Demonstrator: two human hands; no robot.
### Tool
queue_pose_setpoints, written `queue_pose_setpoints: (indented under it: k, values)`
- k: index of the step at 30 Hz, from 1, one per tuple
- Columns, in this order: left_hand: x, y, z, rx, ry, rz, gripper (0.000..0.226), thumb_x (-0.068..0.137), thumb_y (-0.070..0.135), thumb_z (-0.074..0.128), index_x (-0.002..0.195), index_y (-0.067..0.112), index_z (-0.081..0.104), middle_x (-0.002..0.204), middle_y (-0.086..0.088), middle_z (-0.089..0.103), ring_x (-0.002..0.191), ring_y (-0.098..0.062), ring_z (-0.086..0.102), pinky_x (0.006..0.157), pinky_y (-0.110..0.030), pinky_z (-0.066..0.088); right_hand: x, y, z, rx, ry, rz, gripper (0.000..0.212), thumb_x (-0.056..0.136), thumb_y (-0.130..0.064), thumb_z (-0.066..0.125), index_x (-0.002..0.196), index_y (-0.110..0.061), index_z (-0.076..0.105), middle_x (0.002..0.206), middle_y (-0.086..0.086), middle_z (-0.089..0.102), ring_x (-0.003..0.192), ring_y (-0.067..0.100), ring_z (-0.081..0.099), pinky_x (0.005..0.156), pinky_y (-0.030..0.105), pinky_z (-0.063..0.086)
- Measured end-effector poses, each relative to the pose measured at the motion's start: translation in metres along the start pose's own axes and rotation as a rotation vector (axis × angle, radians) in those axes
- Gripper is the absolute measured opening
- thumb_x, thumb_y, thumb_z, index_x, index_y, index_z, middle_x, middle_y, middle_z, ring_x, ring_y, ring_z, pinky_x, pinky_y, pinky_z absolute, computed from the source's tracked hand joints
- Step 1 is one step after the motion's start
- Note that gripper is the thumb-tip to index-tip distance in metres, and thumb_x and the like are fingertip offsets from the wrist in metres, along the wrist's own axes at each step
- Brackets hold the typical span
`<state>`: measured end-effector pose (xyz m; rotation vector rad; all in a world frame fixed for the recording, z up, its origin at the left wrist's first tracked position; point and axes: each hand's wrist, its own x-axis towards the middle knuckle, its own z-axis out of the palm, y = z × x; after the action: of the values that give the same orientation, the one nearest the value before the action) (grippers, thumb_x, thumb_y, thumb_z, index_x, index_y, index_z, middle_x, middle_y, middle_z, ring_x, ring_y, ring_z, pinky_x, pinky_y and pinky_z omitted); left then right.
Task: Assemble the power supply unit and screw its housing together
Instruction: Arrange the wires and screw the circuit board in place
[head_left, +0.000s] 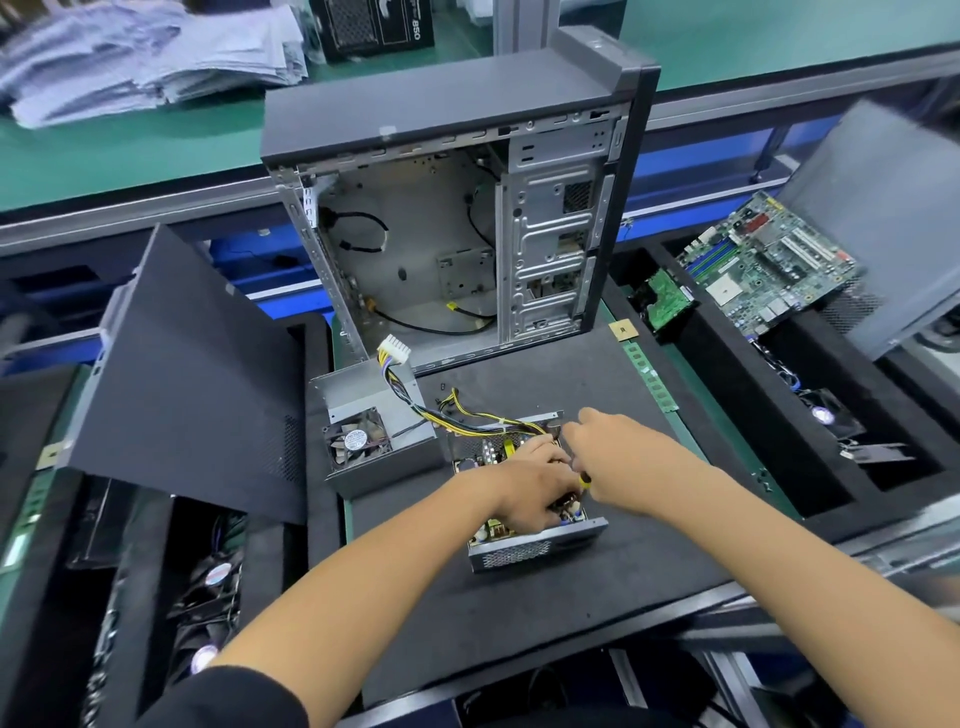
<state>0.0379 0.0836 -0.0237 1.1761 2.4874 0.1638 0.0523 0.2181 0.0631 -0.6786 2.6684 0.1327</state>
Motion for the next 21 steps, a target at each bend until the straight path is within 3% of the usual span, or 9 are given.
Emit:
queue_pose_setpoints:
  k: [2,5,8,10,14,18,21]
  values:
    - [0.001,0.001,0.0,-0.01,-0.012,-0.004,0.042,0.085,0.02,0.057,0.126,0.013,0.054,0.135,-0.009,0.047,0.137,-0.016,0.014,0.115,-0.032,-0.01,0.0,-0.001,0.002,-0.102,0.05,0.03,0.014,0.094,-0.012,0.045,0.103,-0.01,0.055,0.106,0.009,0.059,0.094,0.028,0.061,0.063,0.03,0.038]
    - [0.002,0.001,0.0,-0.008,-0.031,0.001,0.042,0.083,0.018,0.057,0.125,0.014,0.054,0.133,-0.009,0.048,0.136,-0.018,0.016,0.117,-0.034,-0.011,-0.002,0.0,0.005,-0.179,0.079,0.052,0.016,0.098,-0.019,0.041,0.106,-0.011,0.052,0.107,0.007,0.06,0.093,0.028,0.063,0.061,0.031,0.035]
    - [0.002,0.001,-0.001,-0.006,-0.064,0.004,0.043,0.085,0.019,0.055,0.128,0.014,0.051,0.137,-0.006,0.046,0.14,-0.02,0.015,0.117,-0.036,-0.011,-0.007,0.003,0.001,-0.054,-0.014,0.059,0.018,0.093,-0.017,0.046,0.108,-0.009,0.041,0.116,0.009,0.042,0.063,0.021,0.05,0.05,0.028,0.027]
    - [0.002,0.001,-0.001,0.021,-0.054,0.007,0.041,0.085,0.02,0.056,0.125,0.014,0.053,0.133,-0.008,0.05,0.139,-0.021,0.017,0.115,-0.033,-0.011,-0.006,0.003,-0.001,0.004,-0.073,0.013,0.024,0.086,-0.007,0.051,0.108,-0.008,0.042,0.115,0.011,0.037,0.056,0.017,0.039,0.045,0.027,0.02]
    - [0.0,0.003,-0.003,0.01,-0.012,0.014,0.037,0.083,0.018,0.058,0.119,0.011,0.058,0.131,-0.01,0.049,0.134,-0.021,0.019,0.109,-0.026,-0.01,-0.003,-0.005,-0.005,-0.046,-0.005,-0.005,0.017,0.086,-0.005,0.051,0.103,-0.007,0.053,0.108,0.012,0.054,0.084,0.026,0.059,0.059,0.027,0.035]
    - [0.002,0.002,-0.002,0.032,-0.046,0.006,0.046,0.082,0.019,0.058,0.128,0.016,0.053,0.138,-0.007,0.045,0.138,-0.02,0.016,0.115,-0.032,-0.01,-0.005,-0.002,-0.006,-0.137,-0.006,0.031,0.019,0.093,-0.007,0.044,0.108,-0.008,0.055,0.111,0.011,0.059,0.097,0.03,0.063,0.064,0.031,0.038]
    - [0.002,0.0,-0.001,-0.013,-0.045,0.01,0.044,0.081,0.018,0.058,0.124,0.015,0.053,0.139,-0.011,0.042,0.139,-0.022,0.012,0.112,-0.029,-0.013,-0.008,-0.001,-0.005,0.005,-0.092,0.027,0.02,0.089,-0.006,0.047,0.109,-0.008,0.043,0.115,0.012,0.041,0.067,0.024,0.054,0.052,0.029,0.031]
